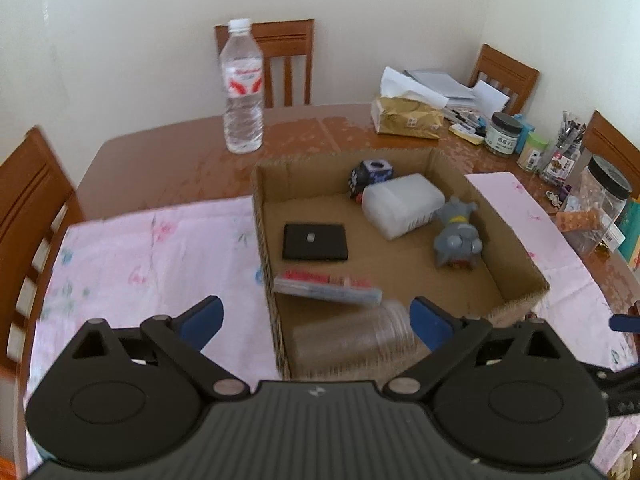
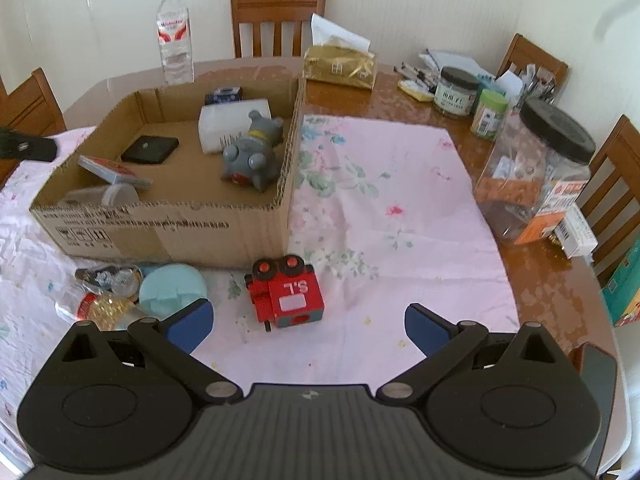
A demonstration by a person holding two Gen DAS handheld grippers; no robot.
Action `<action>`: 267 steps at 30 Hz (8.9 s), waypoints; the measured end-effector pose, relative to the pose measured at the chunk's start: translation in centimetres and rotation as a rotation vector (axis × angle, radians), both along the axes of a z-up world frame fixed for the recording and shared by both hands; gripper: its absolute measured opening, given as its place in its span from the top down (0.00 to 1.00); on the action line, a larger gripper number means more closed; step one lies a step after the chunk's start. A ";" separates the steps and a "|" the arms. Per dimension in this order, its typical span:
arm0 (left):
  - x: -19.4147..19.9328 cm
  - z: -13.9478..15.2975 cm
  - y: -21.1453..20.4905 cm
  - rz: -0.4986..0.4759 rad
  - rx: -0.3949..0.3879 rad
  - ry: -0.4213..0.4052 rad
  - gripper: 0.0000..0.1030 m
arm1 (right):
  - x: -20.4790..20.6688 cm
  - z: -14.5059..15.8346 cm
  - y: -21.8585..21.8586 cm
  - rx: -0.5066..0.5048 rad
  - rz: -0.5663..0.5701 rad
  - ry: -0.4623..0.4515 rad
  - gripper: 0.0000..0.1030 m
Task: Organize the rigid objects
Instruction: 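Move left tool to gold capsule bottle while right tool approaches red S.L toy, then close left tool on capsule bottle while right tool closes on red S.L toy, then carry red toy into cardboard box and open right tool while left tool carries bottle, then lower capsule bottle into cardboard box and open left tool, then move left tool to tape dispenser while right tool approaches light blue round case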
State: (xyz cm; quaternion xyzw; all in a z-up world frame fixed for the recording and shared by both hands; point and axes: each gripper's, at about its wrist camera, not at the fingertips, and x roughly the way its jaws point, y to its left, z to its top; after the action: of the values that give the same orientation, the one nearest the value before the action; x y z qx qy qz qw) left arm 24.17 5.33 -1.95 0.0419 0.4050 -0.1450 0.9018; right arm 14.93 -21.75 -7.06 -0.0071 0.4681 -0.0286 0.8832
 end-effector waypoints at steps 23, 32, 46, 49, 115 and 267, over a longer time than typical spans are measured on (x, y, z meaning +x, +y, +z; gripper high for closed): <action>-8.4 -6.1 -2.0 -0.089 -0.019 0.173 0.04 | 3.9 -6.4 0.6 -0.076 0.132 -0.012 0.00; -8.8 -9.2 -3.2 -0.077 -0.012 0.252 0.04 | 3.8 -6.9 -3.5 0.015 0.115 -0.014 0.00; -8.8 -10.8 -8.9 0.016 0.087 0.153 0.00 | 2.4 -7.1 -4.3 0.026 0.245 -0.078 0.00; -8.5 -10.9 -9.6 0.040 0.081 0.136 0.00 | 2.3 -7.1 -4.5 0.029 0.271 -0.078 0.00; -7.7 -9.5 -6.2 0.216 0.065 0.081 0.08 | 4.4 -5.8 -1.1 0.006 0.433 -0.040 0.44; -4.0 -7.3 2.4 0.062 0.133 0.155 0.03 | 4.8 -7.0 7.5 0.006 -0.058 0.047 0.00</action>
State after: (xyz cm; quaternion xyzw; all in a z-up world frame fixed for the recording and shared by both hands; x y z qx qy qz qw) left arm 20.20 7.75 -9.22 0.0778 0.4832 -0.0927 0.8671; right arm 19.77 -14.24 -14.05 0.0086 0.4888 -0.0527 0.8707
